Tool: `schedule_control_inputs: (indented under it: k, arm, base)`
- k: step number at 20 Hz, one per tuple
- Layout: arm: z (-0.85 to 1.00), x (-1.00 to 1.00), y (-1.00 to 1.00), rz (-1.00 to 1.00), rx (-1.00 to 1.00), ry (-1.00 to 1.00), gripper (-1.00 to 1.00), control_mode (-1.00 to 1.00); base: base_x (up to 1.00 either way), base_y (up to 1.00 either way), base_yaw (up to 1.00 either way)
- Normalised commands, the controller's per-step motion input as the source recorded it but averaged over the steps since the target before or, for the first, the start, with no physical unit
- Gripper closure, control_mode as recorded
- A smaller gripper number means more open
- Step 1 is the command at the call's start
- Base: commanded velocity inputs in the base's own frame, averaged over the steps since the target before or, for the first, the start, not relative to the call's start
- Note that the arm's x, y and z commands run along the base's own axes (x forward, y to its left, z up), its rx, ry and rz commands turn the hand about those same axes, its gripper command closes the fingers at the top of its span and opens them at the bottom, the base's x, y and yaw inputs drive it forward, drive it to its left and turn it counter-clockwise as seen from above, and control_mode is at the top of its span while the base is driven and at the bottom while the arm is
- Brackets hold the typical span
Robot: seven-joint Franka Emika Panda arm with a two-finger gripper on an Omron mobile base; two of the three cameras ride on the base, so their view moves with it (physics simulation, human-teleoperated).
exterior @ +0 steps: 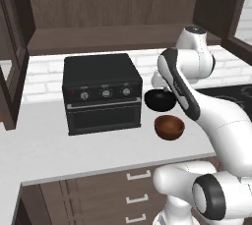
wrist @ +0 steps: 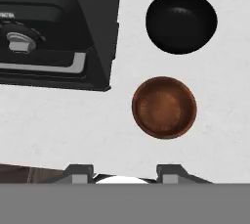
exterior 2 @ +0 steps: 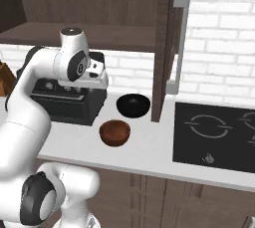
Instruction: Pick up the bowls on the counter and stack them on top of one another in the open cabinet. Place the smaller bowl on top of the larger bowl.
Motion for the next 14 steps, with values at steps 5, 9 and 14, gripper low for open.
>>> schedule_control_inputs:
  k: [5, 9, 14]
  arm:
    - [-0.36, 0.00, -0.31, -0.05, 0.00, 0.10, -1.00, -1.00]
    - [-0.81, 0.00, -0.97, -0.21, 0.01, 0.14, -1.00, -1.00]
    - [-0.83, 0.08, -1.00, -0.31, 0.08, 0.11, -1.00, -1.00]
  base:
    - [0.00, 0.00, 0.00]
    - [0.00, 0.00, 0.00]
    - [0.00, 0.00, 0.00]
